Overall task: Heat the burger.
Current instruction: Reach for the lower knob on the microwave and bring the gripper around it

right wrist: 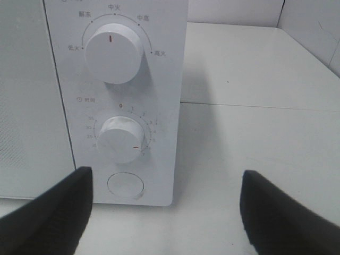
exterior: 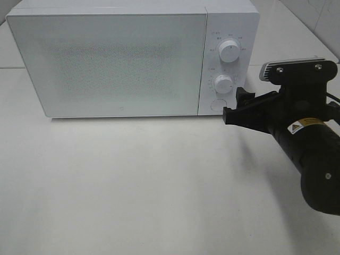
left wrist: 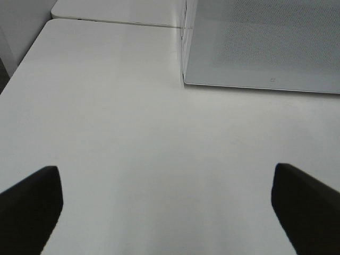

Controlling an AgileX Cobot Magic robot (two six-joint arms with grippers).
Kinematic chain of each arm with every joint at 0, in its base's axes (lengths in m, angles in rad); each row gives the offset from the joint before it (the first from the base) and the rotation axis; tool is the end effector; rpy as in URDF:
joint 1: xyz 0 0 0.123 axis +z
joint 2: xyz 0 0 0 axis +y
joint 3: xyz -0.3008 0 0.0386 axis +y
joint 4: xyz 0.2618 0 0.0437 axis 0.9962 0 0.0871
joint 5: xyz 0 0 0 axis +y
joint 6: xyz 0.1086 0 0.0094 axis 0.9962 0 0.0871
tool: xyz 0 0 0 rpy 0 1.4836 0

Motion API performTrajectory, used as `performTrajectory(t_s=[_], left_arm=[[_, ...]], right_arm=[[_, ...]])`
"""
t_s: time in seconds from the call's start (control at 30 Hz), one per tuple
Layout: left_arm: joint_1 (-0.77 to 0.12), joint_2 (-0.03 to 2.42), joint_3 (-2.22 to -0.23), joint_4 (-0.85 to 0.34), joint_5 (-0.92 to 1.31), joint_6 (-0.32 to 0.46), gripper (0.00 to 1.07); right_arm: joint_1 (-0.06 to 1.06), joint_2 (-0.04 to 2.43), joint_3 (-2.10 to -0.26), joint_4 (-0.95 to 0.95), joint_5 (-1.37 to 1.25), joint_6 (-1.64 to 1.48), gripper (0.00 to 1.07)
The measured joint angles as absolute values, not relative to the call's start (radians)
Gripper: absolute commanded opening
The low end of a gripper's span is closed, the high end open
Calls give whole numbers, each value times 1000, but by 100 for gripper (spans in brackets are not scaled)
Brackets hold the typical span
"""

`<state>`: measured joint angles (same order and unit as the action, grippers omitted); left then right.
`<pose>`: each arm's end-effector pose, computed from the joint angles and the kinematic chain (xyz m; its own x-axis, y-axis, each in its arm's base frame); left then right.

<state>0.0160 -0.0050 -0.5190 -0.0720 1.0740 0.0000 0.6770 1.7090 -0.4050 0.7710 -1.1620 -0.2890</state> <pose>0.0013 -0.0069 0.2804 -0.4466 -0.0414 -0.8938 0.0253 0.9979 -0.0589 0.2566 0.1168 0.1587 -0.1456 -0.0386 -0.9886 0.0195 0.9989 -0.0419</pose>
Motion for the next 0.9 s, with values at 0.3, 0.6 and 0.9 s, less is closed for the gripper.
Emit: performTrajectory(t_s=[0.3,0.6,0.9], left_arm=[[16,-5,-519,-72,1074,0,101],[16,-5,-519,-72,1074,0,101],[16,-5,-519,-72,1074,0,101]], right_arm=[[701,1795,-498,831,-1174,-289,74],[701,1874,-565,828,-1206,-289,74],[699,1942,-643,824,-1207,-289,74]])
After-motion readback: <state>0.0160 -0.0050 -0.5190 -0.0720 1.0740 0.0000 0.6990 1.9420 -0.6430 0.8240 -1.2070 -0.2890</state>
